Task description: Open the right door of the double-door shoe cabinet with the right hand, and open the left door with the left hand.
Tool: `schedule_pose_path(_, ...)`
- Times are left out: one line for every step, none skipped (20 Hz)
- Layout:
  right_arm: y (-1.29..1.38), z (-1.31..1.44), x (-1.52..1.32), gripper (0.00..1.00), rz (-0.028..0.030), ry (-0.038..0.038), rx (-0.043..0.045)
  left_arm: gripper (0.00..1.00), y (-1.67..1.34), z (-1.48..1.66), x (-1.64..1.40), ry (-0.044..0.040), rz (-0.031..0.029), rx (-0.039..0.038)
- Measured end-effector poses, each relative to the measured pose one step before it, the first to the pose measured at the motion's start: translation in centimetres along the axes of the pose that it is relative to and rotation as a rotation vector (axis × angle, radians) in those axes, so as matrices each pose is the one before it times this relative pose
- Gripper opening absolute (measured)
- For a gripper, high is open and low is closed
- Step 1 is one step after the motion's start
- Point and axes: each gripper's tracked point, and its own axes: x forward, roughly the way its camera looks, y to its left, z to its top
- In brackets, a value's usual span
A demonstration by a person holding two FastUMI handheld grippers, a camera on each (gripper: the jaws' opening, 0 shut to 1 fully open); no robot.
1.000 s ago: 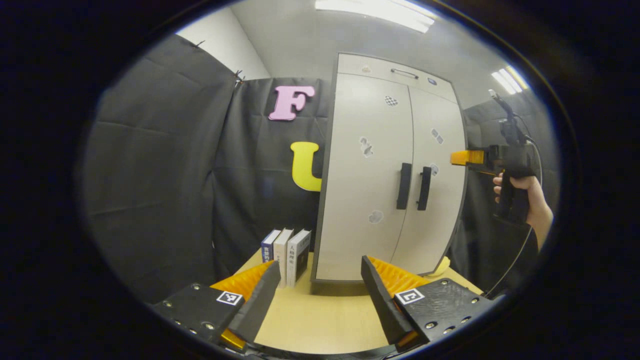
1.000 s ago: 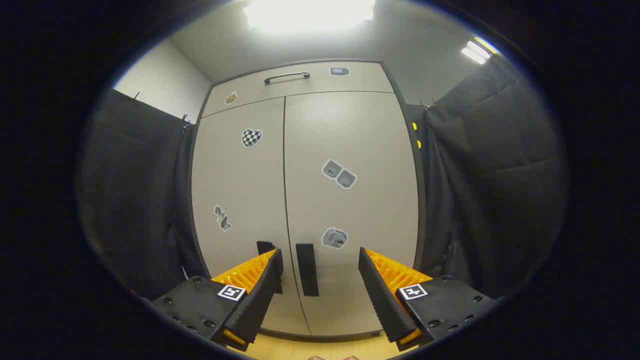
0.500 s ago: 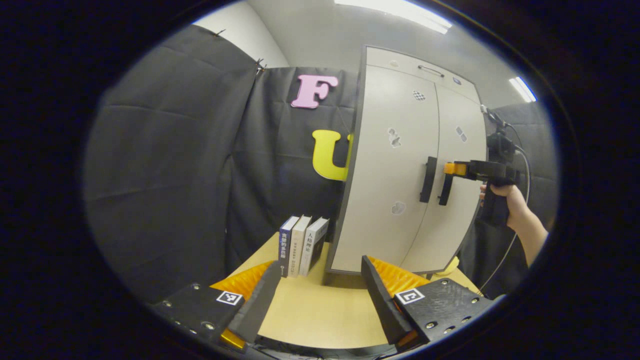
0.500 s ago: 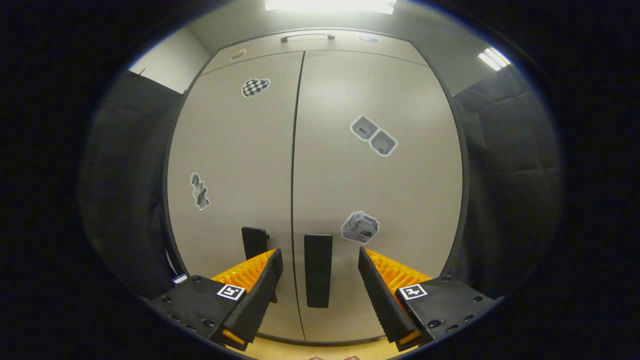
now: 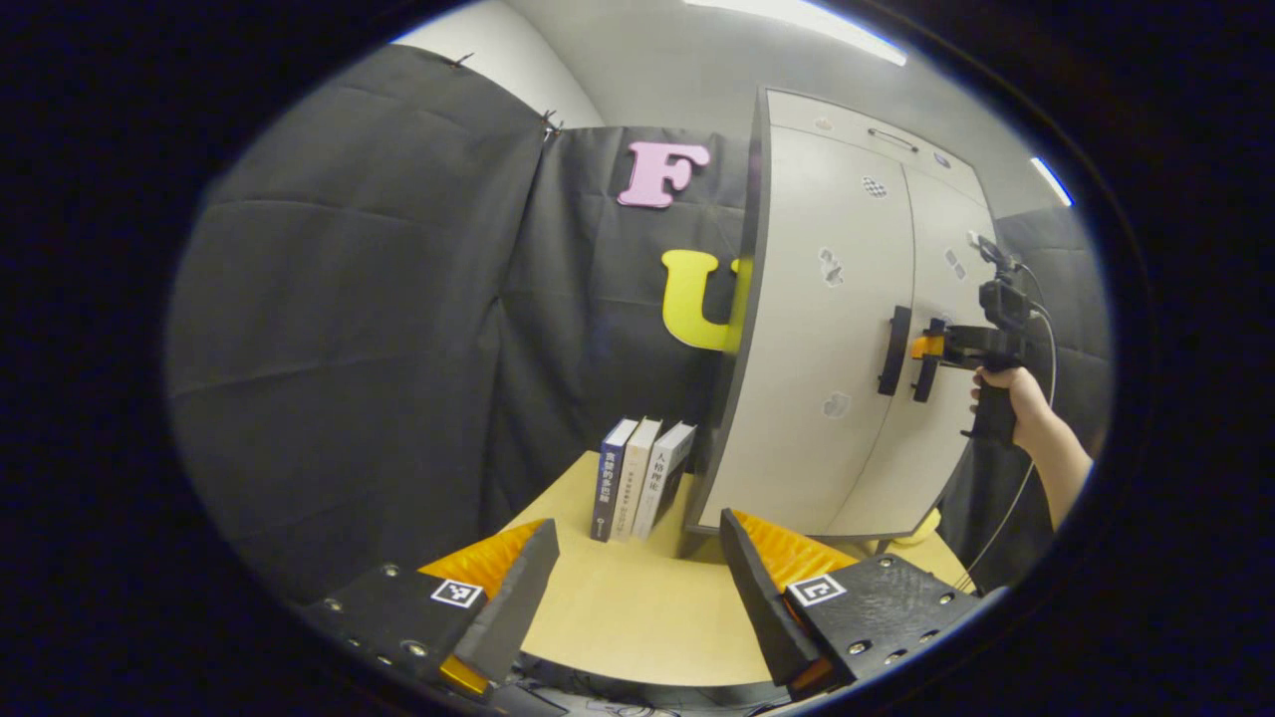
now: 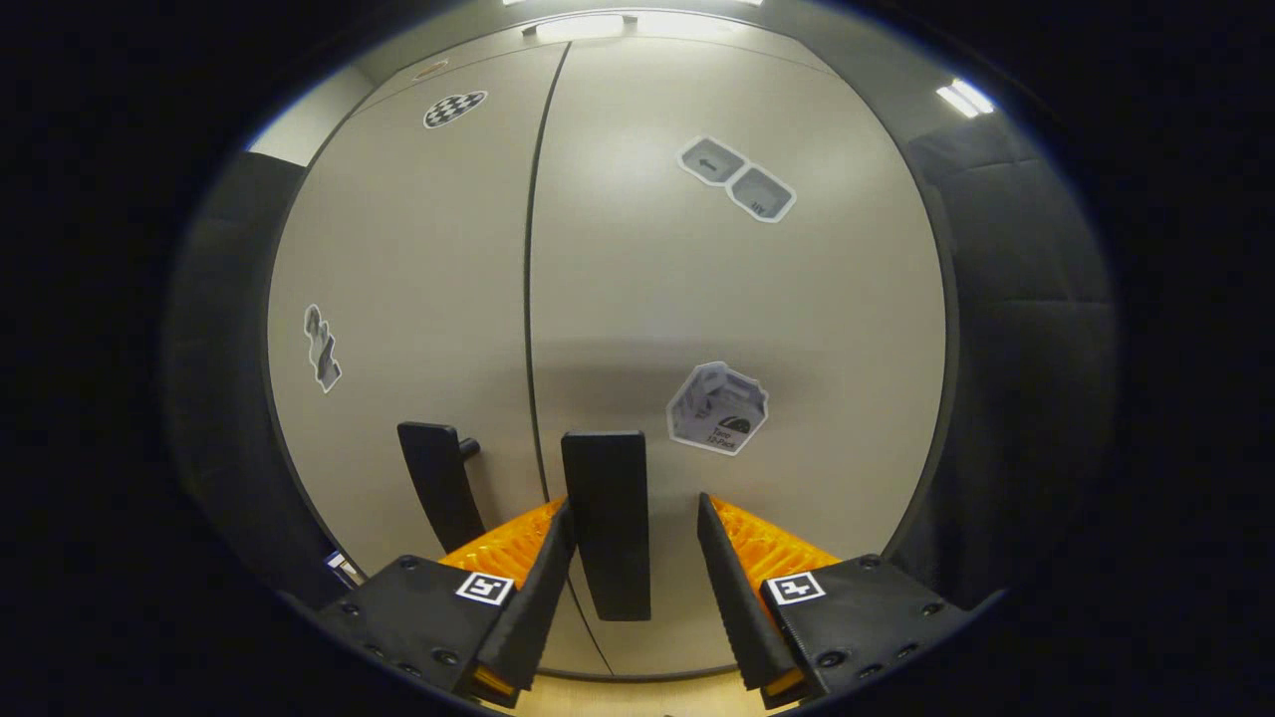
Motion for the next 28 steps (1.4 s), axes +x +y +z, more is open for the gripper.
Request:
schedule_pose_path(0.478, -0.180, 0.179, 0.70, 0.02472, 0.00843, 0.00899, 0.95, -0.028, -0.092, -0.027, 0.00648, 0.00241, -0.00817)
schedule_pose_path(0.386, 0.060, -0.201, 0.53, 0.01441, 0.00906, 0.01696, 0.94, -0.021, -0.059, -0.173, 0.00335, 0.00187, -0.00539)
schedule_pose_path(0.011, -0.037, 0.359, 0.42, -0.00891, -0.00622, 0.00356, 0.95, 0.008, -0.052, -0.077, 0.00098, 0.00141, -0.00025)
schedule_pose_path(-0.090, -0.077, -0.132, 0.38, -0.00509, 0.00112, -0.00511, 0.95, 0.036, 0.042, -0.043, -0.00067, 0.00155, 0.00571)
schedule_pose_path(0.052, 0.018, 0.059, 0.38, -0.00580, -0.00965, -0.01046, 0.95, 0.145, 0.023, -0.146, -0.00197, 0.00325, 0.01121)
schedule_pose_path(-0.045, 0.028, -0.067, 0.32, 0.00096, -0.00371, -0.01128, 0.95, -0.010, 0.081, 0.025, -0.00252, 0.00450, 0.01276)
schedule_pose_path(0.065, -0.030, -0.086, 0.32, 0.00348, -0.00437, 0.01023, 0.95, 0.046, 0.020, -0.071, -0.00050, 0.00317, 0.01051)
schedule_pose_path(0.024, -0.036, 0.194, 0.25, 0.01235, 0.00353, 0.01068, 0.95, 0.079, -0.075, -0.193, 0.00099, 0.00114, 0.00620)
schedule_pose_path(0.036, 0.057, 0.026, 0.19, 0.01628, -0.00569, 0.00858, 0.95, -0.076, -0.046, -0.149, 0.00237, -0.00270, 0.00185)
schedule_pose_path(-0.006, -0.099, -0.261, 0.14, 0.02129, -0.00052, 0.00942, 0.94, -0.152, -0.007, -0.042, 0.00224, -0.00510, 0.00105)
schedule_pose_path(0.099, 0.057, 0.149, 0.15, 0.01478, -0.00035, 0.00794, 0.94, -0.180, -0.063, -0.137, 0.00272, -0.00278, 0.00308)
schedule_pose_path(0.079, 0.093, 0.106, 0.06, 0.00569, 0.00164, -0.01397, 0.94, -0.097, -0.042, 0.005, 0.00448, -0.00285, 0.00271)
schedule_pose_path(-0.092, -0.141, -0.328, 0.06, 0.00339, 0.00501, -0.02829, 0.94, -0.078, -0.107, -0.112, 0.00261, -0.00452, 0.00198)
schedule_pose_path(-0.038, 0.024, -0.159, 0.06, 0.00070, -0.00173, -0.01095, 0.94, -0.164, 0.061, 0.004, 0.00025, -0.00680, 0.00077)
schedule_pose_path(0.063, -0.139, -0.151, 0.06, 0.00671, 0.00446, -0.00456, 0.94, -0.223, 0.061, 0.014, 0.00048, -0.00769, 0.00090)
schedule_pose_path(0.016, 0.031, -0.168, 0.06, 0.00823, -0.00214, 0.00476, 0.94, -0.176, -0.061, -0.027, 0.00136, -0.00592, 0.00096)
schedule_pose_path(0.025, -0.051, -0.293, 0.06, 0.00942, -0.00164, 0.00549, 0.94, -0.221, -0.114, -0.041, 0.00090, -0.00622, 0.00063)
schedule_pose_path(0.028, -0.067, -0.378, 0.06, 0.00829, 0.00032, -0.00377, 0.95, -0.243, 0.080, -0.035, 0.00161, -0.00711, 0.00043)
schedule_pose_path(-0.036, -0.088, -0.489, 0.06, 0.01031, -0.00267, -0.00831, 0.94, -0.264, -0.073, -0.098, 0.00212, -0.00786, -0.00039)
schedule_pose_path(-0.001, -0.089, -0.580, 0.06, 0.01295, -0.00135, -0.00942, 0.93, -0.291, 0.025, 0.045, 0.00132, -0.00982, -0.00019)
schedule_pose_path(-0.130, -0.113, -0.729, 0.06, 0.01454, -0.00475, -0.00319, 0.94, -0.234, -0.134, -0.083, 0.00063, -0.00978, 0.00139)
schedule_pose_path(-0.175, -0.091, -0.766, 0.06, 0.01460, -0.00359, 0.00269, 0.95, -0.189, 0.012, 0.049, 0.00211, -0.00673, 0.00435)
schedule_pose_path(-0.073, -0.057, -0.502, 0.06, 0.01299, -0.00258, 0.00240, 0.94, -0.066, -0.097, -0.078, 0.00238, -0.00565, 0.00620)
schedule_pose_path(-0.076, -0.030, -0.557, 0.06, 0.01053, 0.00079, -0.00161, 0.94, -0.063, 0.016, 0.031, 0.00055, -0.00357, 0.00797)
schedule_pose_path(-0.048, -0.056, -0.513, 0.06, 0.00490, 0.00015, -0.00343, 0.94, -0.051, -0.014, -0.069, -0.00005, -0.00446, 0.00684)
schedule_pose_path(-0.136, -0.073, -0.534, 0.06, 0.00091, -0.00123, -0.00199, 0.94, -0.047, 0.008, 0.110, 0.00084, -0.00520, 0.00368)
schedule_pose_path(-0.170, -0.066, -0.550, 0.06, 0.00200, -0.00188, 0.00378, 0.94, -0.058, -0.093, -0.041, 0.00180, -0.00511, 0.00230)
schedule_pose_path(-0.054, 0.034, -0.378, 0.06, 0.00625, -0.00336, 0.00290, 0.94, -0.046, 0.071, 0.067, -0.00030, -0.00306, 0.00222)
